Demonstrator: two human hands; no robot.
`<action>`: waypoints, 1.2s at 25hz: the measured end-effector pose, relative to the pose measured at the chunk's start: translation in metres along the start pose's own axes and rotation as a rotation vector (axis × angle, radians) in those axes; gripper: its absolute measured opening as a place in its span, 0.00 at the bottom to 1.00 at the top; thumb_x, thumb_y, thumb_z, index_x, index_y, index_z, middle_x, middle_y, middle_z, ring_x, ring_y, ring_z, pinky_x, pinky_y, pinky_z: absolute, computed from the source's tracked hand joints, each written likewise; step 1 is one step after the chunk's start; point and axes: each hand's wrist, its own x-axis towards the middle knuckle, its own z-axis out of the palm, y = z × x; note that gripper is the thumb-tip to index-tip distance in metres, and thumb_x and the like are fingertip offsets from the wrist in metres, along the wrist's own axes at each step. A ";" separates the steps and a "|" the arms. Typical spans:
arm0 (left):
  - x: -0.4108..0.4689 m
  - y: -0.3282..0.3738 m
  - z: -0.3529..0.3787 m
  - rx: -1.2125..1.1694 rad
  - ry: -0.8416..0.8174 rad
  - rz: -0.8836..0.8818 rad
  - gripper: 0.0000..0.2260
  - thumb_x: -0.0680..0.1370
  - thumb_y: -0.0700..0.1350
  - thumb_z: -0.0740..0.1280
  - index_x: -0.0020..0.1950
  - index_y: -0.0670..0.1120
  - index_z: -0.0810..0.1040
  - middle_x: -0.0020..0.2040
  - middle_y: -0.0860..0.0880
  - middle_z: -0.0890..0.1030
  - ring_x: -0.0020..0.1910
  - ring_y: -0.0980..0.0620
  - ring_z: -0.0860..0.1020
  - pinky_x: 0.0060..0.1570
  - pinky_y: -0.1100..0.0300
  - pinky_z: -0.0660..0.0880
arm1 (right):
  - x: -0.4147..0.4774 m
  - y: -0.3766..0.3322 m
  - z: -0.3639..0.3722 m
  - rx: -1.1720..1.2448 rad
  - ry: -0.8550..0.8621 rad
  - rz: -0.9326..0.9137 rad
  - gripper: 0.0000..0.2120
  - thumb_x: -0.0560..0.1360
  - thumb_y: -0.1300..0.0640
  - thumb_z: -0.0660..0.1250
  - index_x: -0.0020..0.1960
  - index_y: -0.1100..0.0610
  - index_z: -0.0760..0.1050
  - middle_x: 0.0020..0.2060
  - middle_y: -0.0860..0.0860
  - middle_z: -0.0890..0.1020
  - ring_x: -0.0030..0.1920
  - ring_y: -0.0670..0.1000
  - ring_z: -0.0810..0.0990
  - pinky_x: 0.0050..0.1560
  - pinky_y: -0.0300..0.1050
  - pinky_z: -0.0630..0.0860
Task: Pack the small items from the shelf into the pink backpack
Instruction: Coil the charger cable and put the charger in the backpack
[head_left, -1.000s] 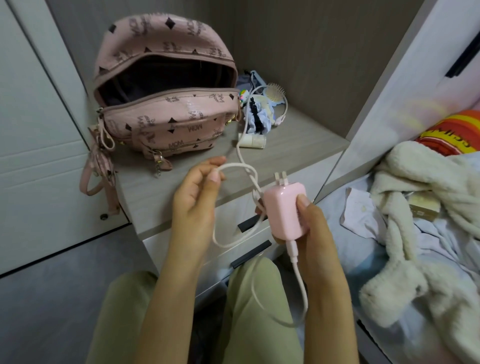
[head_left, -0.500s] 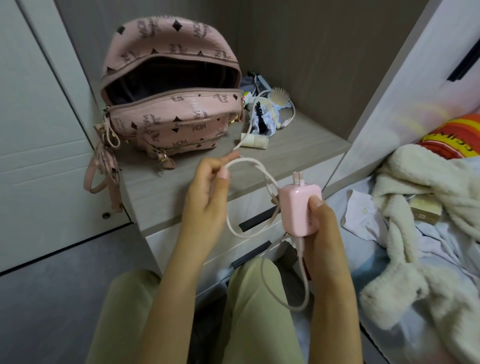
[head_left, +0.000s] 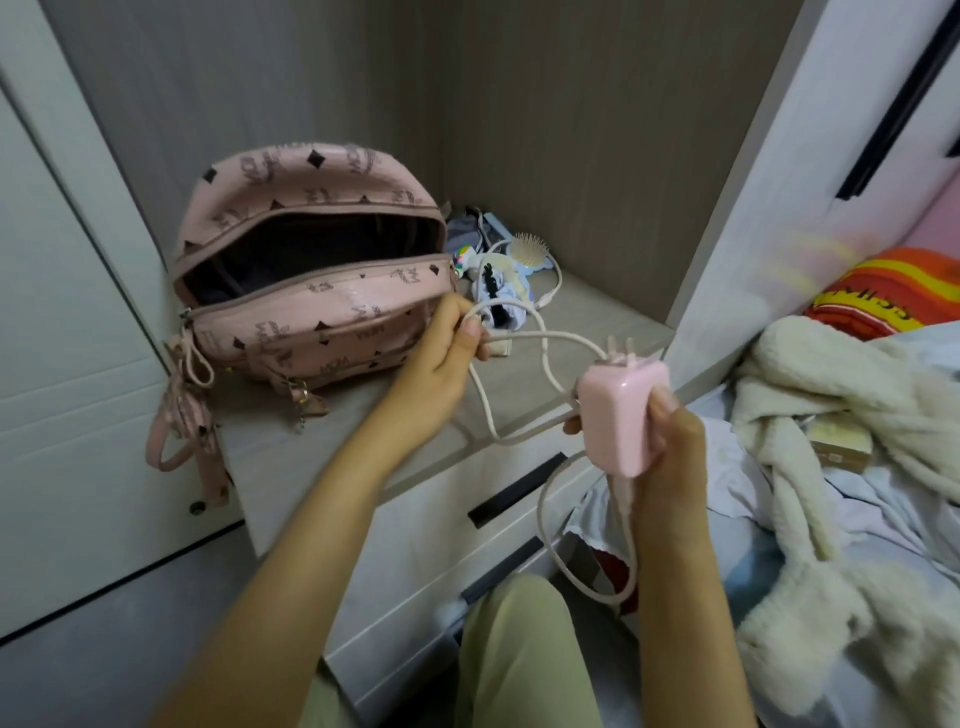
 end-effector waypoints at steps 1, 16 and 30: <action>0.003 -0.001 0.001 -0.022 0.019 -0.002 0.08 0.83 0.42 0.52 0.46 0.41 0.65 0.39 0.53 0.69 0.39 0.64 0.68 0.44 0.71 0.65 | 0.003 -0.001 -0.002 -0.037 0.031 0.006 0.13 0.63 0.41 0.63 0.43 0.42 0.81 0.34 0.46 0.81 0.34 0.43 0.78 0.31 0.35 0.73; 0.059 0.024 0.011 -0.181 -0.110 0.129 0.09 0.81 0.34 0.54 0.42 0.42 0.67 0.35 0.51 0.72 0.33 0.66 0.72 0.37 0.73 0.67 | 0.070 -0.023 -0.006 -0.495 -0.177 -0.211 0.14 0.70 0.46 0.62 0.37 0.55 0.78 0.43 0.47 0.71 0.40 0.40 0.72 0.39 0.29 0.68; 0.181 0.040 0.026 0.055 0.198 0.060 0.06 0.82 0.38 0.54 0.45 0.41 0.65 0.34 0.52 0.65 0.34 0.56 0.64 0.37 0.58 0.60 | 0.119 -0.046 -0.054 -0.026 0.146 0.055 0.08 0.79 0.52 0.57 0.50 0.51 0.75 0.39 0.46 0.82 0.37 0.41 0.80 0.41 0.37 0.75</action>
